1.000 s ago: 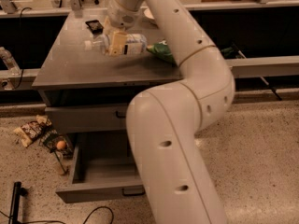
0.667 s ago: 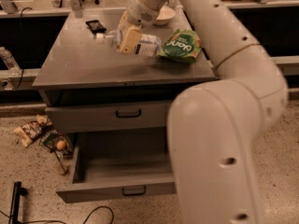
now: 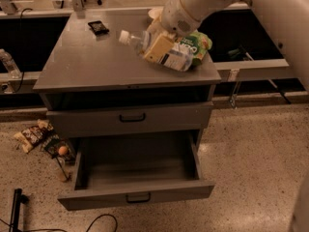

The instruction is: Place blue plastic bottle into middle drawer

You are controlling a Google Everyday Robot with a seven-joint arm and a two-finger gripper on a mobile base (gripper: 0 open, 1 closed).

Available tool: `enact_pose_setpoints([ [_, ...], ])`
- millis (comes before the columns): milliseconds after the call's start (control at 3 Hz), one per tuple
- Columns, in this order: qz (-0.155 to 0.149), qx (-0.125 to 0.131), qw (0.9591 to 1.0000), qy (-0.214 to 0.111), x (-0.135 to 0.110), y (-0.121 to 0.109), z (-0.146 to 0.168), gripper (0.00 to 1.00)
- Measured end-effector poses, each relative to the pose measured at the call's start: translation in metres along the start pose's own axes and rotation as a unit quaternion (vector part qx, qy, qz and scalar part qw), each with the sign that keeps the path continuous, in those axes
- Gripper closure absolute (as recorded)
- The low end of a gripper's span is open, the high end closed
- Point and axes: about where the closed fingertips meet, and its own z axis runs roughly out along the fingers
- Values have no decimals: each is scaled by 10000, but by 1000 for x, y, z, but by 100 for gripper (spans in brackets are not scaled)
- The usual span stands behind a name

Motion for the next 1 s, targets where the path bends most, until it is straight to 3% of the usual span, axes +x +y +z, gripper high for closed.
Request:
enact_pose_setpoints([
  [333,-28,-177,9998,117,25,49,16,100],
  [667,-246,-518,9969,531,61,106,57,100],
  [1000,-209,-671,9960,560,65,116,64,100],
])
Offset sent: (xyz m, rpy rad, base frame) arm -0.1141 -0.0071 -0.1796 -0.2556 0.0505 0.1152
